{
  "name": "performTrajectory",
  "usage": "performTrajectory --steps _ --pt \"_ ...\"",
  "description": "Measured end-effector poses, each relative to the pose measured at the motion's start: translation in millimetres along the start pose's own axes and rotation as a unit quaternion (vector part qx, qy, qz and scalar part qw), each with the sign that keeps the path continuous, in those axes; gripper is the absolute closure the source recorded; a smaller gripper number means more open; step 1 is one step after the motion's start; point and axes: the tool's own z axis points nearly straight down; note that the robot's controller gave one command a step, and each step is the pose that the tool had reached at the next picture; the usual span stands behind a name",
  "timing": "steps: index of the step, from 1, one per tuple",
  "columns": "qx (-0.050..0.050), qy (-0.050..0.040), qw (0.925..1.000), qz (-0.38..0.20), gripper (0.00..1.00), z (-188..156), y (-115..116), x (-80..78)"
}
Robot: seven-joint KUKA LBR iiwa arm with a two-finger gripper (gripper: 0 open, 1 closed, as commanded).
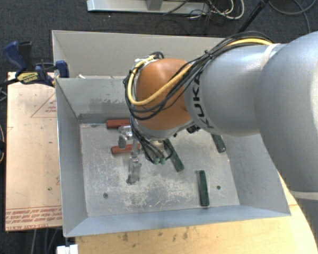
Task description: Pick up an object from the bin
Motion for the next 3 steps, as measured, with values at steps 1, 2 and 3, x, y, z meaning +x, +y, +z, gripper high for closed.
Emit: performTrajectory --steps 1,2,3 --pt "0.000 0.0041 0.9989 -0.048 0.00 18.0 -24.8 -4.5" --pt "0.000 0.0016 0.9989 -0.046 1.00 65.3 -36.6 -60.5" --pt "-0.001 0.0016 0.9989 -0.046 1.00 65.3 -36.6 -60.5"
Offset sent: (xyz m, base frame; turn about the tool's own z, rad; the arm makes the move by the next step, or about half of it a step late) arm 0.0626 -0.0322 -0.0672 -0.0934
